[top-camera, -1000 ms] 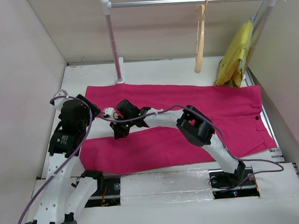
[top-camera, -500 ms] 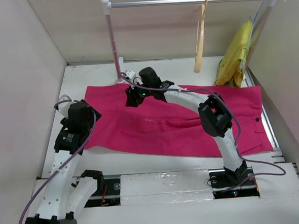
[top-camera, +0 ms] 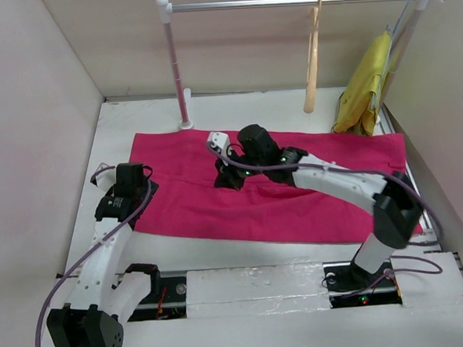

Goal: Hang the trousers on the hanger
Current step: Flatten out the trousers at the center of the board.

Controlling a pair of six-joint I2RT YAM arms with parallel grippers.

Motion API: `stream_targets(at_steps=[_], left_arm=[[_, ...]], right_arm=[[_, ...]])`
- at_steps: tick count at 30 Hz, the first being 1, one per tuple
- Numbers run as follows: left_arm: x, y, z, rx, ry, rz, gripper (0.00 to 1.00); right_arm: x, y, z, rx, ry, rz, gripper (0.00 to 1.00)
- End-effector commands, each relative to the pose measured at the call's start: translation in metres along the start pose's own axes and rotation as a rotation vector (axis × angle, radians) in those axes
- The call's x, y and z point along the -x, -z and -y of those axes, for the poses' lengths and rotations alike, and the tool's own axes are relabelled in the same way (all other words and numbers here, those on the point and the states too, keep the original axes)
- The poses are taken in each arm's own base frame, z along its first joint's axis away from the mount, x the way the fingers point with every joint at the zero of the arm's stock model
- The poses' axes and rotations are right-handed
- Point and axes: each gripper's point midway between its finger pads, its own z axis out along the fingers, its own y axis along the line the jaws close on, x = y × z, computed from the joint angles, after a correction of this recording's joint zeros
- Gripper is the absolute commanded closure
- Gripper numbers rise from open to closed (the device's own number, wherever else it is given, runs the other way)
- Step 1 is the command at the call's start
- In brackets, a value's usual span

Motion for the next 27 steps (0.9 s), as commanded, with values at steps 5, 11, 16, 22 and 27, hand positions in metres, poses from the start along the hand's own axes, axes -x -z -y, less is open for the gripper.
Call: stream_targets(at_steps=[5,11,16,22,27], left_arm=[[-0.018,-0.026,-0.014,0.037,0.175,-0.07,0.38],[-0.009,-0.035,-0.033,0.152,0.167,-0.014,0.36],[-0.005,-0.045,-0.051,0.249,0.143,-0.007,0.3],[-0.022,-0.054,-0.066,0.282,0.187,-0.089,0.3],[-0.025,-0.056,-0.078,0.305,0.235,-0.127,0.3]], right_arm=[[-0.034,0.044,-0.052,-0.018,0.019,0.021,1.0],[-0.079,0.07,-0.066,-0.049,-0.027,-0.007,0.98],[-0.096,0.082,-0.072,-0.063,-0.066,0.0,0.95],[-0.105,0.093,-0.067,-0.113,-0.062,-0.025,0.91],[-0.11,0.098,-0.067,-0.125,-0.062,-0.035,0.89]])
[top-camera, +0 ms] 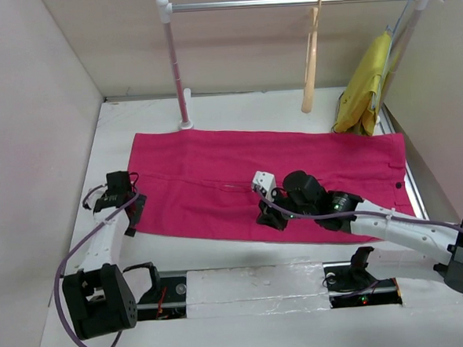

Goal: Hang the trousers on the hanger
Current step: Flatten out the trousers at the center of the board, then fold the trousers at the center of the board.

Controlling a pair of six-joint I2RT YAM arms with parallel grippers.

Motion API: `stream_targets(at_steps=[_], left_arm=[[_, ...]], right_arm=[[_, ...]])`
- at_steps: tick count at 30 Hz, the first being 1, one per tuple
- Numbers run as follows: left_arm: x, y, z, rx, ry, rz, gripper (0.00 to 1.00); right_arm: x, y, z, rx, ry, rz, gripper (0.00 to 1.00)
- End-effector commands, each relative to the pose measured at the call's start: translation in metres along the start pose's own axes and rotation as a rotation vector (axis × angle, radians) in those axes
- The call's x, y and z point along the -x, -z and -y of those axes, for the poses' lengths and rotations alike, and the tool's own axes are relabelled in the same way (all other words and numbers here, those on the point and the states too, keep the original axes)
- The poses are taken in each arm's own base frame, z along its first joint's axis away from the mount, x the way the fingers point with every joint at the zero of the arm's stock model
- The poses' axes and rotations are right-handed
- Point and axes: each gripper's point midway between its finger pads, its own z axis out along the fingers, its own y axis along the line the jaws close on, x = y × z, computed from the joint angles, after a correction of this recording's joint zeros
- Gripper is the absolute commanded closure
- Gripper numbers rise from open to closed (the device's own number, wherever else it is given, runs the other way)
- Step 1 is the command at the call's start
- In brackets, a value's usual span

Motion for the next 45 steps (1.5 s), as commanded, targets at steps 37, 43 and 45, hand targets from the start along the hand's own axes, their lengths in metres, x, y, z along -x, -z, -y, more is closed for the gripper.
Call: stream_targets(at_steps=[37,43,45], left_arm=[[0.089,0.033,-0.021,0.178,0.105,0.303,1.0],[0.116,0.07,-0.021,0.129,0.092,0.407,1.0],[0.118,0.078,-0.02,0.108,0.072,0.405,1.0]], right_arm=[[-0.032,0.049,0.038,-0.143,-0.085,-0.088,0.61],[-0.057,0.053,0.038,-0.175,-0.214,-0.133,0.46],[-0.061,0.06,0.045,-0.226,-0.265,-0.141,0.44]])
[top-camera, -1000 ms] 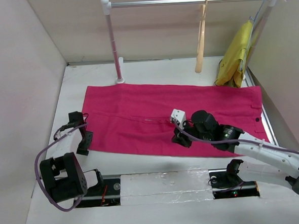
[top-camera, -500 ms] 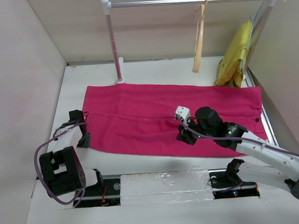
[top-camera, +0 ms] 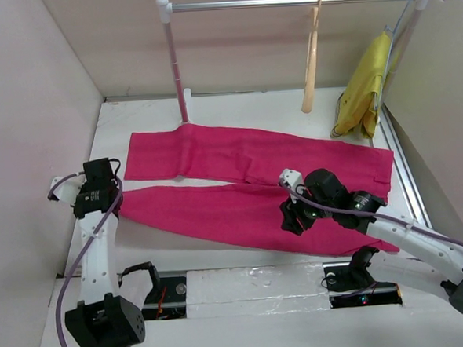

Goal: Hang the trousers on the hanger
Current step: Fold the trousers at the center of the board.

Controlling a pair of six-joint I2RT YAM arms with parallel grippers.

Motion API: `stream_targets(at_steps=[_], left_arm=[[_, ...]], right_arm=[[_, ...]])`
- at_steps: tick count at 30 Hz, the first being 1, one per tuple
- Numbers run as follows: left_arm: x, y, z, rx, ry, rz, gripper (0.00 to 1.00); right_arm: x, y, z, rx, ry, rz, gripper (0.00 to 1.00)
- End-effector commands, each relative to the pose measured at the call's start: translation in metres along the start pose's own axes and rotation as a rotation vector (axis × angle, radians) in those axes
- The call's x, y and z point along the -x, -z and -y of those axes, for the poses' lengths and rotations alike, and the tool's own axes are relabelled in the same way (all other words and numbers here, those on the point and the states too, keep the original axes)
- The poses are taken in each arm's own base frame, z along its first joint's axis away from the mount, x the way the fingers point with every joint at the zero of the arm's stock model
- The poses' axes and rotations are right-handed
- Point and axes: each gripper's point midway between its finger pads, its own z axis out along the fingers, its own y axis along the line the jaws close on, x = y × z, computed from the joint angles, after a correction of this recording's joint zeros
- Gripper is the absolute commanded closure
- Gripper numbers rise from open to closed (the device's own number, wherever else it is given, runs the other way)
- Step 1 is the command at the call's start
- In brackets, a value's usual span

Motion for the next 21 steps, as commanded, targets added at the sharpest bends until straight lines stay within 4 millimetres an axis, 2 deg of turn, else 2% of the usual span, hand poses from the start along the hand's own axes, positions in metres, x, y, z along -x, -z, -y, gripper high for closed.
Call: stream_targets(at_steps=[1,2,4,7,8,9,11,12,13,14,15,16,18,19,21], left_arm=[[0.017,0.008,-0.013,0.033,-0.079,0.052,1.0],[0.023,0.016,-0.007,-0.013,-0.066,0.059,1.0],[0.02,0.029,0.006,-0.092,-0.097,0.05,1.0],[0.002,0.042,0.02,-0.219,-0.12,-0.013,1.0],[-0.005,0.044,0.018,-0.241,-0.133,-0.026,1.0],[-0.016,0.05,0.025,-0.295,-0.157,-0.062,1.0],[-0.031,0.055,0.028,-0.352,-0.178,-0.101,1.0],[-0.043,0.064,0.034,-0.407,-0.202,-0.143,1.0],[-0.048,0.067,0.035,-0.434,-0.21,-0.157,1.0],[-0.054,0.071,0.035,-0.46,-0.227,-0.167,1.0],[-0.056,0.076,0.035,-0.478,-0.237,-0.167,1.0],[-0.061,0.084,0.037,-0.518,-0.257,-0.177,1.0],[-0.061,0.1,0.046,-0.605,-0.284,-0.185,1.0],[-0.062,0.111,0.051,-0.649,-0.3,-0.196,1.0],[-0.055,0.129,0.059,-0.712,-0.317,-0.19,1.0]], right_arm=[[-0.011,0.011,0.012,-0.081,-0.121,-0.023,0.44],[-0.012,0.018,0.022,-0.127,-0.152,-0.006,0.44],[-0.025,0.024,0.032,-0.186,-0.232,-0.019,0.45],[-0.037,0.044,0.07,-0.369,-0.368,0.035,0.45],[-0.039,0.049,0.081,-0.42,-0.394,0.054,0.45],[-0.042,0.059,0.101,-0.496,-0.456,0.082,0.43],[-0.043,0.07,0.125,-0.585,-0.505,0.104,0.43],[-0.051,0.078,0.148,-0.657,-0.573,0.096,0.43],[-0.049,0.083,0.164,-0.697,-0.592,0.123,0.43],[-0.051,0.085,0.174,-0.711,-0.624,0.123,0.43],[-0.063,0.084,0.185,-0.737,-0.689,0.089,0.43],[-0.073,0.094,0.204,-0.796,-0.762,0.109,0.43],[-0.092,0.101,0.221,-0.864,-0.842,0.095,0.43],[-0.113,0.117,0.238,-0.98,-0.909,0.066,0.43],[-0.132,0.134,0.249,-1.084,-0.988,0.046,0.44]])
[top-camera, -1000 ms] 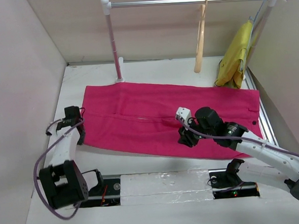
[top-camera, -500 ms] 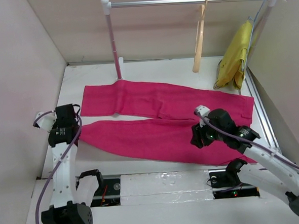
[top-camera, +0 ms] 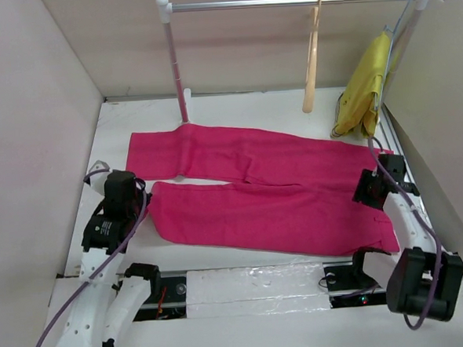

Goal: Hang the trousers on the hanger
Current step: Fold the trousers at the center of the board.

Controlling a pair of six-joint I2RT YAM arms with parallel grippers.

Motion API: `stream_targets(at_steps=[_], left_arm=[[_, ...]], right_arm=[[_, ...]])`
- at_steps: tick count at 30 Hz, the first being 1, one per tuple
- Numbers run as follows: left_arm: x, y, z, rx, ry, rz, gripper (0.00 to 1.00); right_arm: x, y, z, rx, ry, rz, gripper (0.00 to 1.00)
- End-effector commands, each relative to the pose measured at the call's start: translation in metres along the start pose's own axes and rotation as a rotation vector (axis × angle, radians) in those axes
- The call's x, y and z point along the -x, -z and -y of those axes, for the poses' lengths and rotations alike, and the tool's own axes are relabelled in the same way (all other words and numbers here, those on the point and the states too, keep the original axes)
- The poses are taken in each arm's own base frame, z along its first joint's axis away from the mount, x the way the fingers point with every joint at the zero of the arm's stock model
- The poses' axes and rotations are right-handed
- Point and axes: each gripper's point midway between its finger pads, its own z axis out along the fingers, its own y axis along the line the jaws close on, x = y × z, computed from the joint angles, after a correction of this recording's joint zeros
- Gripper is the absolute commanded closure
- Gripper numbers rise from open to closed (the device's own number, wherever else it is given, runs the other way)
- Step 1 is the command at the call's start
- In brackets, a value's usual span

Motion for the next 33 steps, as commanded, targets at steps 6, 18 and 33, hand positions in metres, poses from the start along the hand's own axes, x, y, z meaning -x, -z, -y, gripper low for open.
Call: stream_targets(at_steps=[6,18,33], left_arm=[[0.036,0.049,0.041,-0.192,-0.08,0.115,1.0],[0.025,0.058,0.047,-0.237,-0.117,0.065,1.0],[0.003,0.077,0.046,-0.333,-0.185,-0.025,1.0]], right_arm=[[0.053,-0.016,0.094,-0.246,-0.249,0.12,0.46],[0.064,-0.073,0.073,-0.067,-0.209,-0.05,0.99],[0.092,0.004,0.09,-0.049,-0.181,0.097,0.4]])
